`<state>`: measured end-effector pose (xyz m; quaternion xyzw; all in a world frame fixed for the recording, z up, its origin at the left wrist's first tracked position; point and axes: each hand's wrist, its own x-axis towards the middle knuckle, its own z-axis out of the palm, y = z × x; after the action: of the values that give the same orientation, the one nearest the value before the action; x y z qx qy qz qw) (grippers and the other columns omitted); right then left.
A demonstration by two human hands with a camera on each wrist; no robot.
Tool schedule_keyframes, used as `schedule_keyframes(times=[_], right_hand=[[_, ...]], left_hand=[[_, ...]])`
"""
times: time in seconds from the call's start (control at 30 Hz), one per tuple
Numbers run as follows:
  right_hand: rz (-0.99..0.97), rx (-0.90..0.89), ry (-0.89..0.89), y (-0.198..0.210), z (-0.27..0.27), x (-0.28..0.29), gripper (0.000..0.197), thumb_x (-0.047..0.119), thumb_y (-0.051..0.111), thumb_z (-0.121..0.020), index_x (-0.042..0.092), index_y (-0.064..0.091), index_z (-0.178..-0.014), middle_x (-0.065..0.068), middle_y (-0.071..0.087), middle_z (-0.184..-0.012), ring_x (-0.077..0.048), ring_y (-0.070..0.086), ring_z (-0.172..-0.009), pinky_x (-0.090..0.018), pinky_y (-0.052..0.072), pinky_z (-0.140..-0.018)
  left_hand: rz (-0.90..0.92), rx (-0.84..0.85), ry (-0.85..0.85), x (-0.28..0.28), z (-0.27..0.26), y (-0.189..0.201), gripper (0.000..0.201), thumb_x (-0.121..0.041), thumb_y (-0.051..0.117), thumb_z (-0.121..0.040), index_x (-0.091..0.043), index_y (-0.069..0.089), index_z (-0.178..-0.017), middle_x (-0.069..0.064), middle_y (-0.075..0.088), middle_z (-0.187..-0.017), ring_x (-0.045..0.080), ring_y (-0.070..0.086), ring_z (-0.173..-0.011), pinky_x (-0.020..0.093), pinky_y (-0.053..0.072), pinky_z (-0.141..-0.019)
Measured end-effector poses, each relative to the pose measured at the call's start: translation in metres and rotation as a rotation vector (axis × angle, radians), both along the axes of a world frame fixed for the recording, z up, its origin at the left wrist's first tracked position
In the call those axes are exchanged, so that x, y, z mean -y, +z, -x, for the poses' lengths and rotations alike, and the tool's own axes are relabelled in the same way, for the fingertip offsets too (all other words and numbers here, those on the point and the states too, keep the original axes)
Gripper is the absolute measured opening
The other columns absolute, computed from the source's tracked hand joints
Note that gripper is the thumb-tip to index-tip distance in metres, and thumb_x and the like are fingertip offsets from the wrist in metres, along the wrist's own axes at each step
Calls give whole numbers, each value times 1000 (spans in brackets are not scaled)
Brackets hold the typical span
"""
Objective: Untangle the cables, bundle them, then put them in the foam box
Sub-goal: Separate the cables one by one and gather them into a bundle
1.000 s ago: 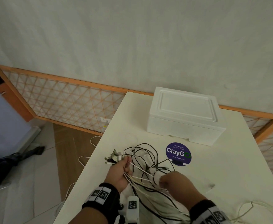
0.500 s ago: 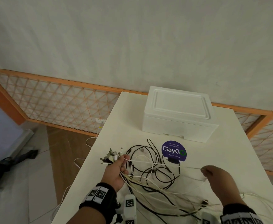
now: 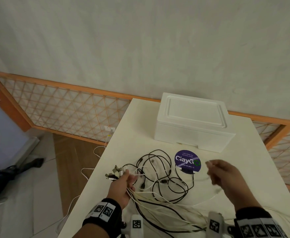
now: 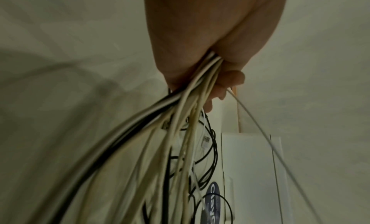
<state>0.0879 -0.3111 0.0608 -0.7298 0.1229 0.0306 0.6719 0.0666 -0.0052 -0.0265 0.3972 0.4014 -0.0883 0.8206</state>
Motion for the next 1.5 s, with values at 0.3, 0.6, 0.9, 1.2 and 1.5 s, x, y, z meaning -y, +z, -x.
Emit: schedule_keyframes(times=[0.3, 0.6, 0.9, 1.2, 1.5], right_hand=[[949, -12, 279, -10, 1, -24, 43, 2, 63, -77, 20, 63, -116, 0, 60, -122, -20, 60, -101, -27, 44, -92], [1313, 122, 1202, -79, 7, -115, 40, 39, 34, -99, 37, 38, -139, 0, 17, -158, -26, 17, -144, -50, 21, -114], [848, -10, 989, -38, -17, -135, 65, 54, 63, -82, 25, 43, -137, 6, 51, -134, -15, 48, -123, -29, 38, -102], [996, -88, 986, -38, 22, -81, 4, 29, 55, -89, 25, 56, -88, 10, 52, -81, -15, 52, -81, -23, 37, -68], [1445, -156, 483, -15, 13, 58, 24, 52, 59, -83, 32, 50, -75, 12, 56, -77, -8, 55, -80, -22, 35, -60]], left_hand=[[18, -49, -6, -2, 18, 8, 19, -24, 66, -89, -10, 59, -78, 6, 60, -63, 16, 50, -55, 32, 45, -59], [-28, -70, -103, -5, 36, 7, 10, -9, 58, -91, -6, 63, -82, 9, 67, -78, 21, 56, -76, 34, 44, -67], [-6, 110, -160, 8, 27, 18, 27, -34, 55, -94, -13, 69, -101, 5, 70, -105, 21, 61, -104, 35, 49, -87], [-222, 129, -138, -22, 8, 36, 36, -47, 44, -97, -23, 69, -105, -4, 60, -127, 17, 48, -122, 44, 22, -112], [-161, 151, -186, 7, 9, 31, 31, -45, 51, -94, -20, 64, -105, -2, 66, -120, 17, 55, -107, 39, 37, -104]])
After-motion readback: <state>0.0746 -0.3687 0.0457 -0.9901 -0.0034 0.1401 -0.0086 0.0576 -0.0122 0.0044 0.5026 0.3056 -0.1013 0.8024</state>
